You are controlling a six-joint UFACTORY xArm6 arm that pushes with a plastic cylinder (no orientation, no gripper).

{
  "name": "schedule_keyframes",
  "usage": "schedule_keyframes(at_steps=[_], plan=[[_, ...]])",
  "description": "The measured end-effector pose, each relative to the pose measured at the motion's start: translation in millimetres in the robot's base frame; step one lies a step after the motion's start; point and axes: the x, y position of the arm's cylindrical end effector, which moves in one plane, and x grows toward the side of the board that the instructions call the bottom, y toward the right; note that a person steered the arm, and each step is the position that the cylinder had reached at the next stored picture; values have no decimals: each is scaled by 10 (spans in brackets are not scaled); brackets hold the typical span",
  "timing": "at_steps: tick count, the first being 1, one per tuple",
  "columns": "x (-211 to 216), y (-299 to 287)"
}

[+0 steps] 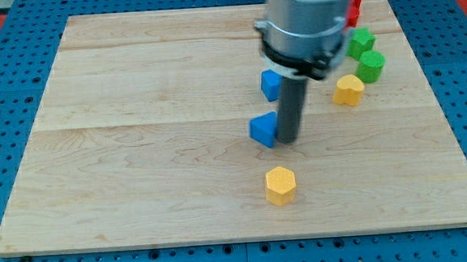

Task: Move blue triangle on top left corner of the board

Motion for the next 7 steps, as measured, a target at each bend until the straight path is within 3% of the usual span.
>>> schedule_keyframes(at_steps=[2, 3, 4, 6, 7], plan=[[-149, -1696], [151, -1861], [138, -2364], [-123, -2230], [-47, -1902]])
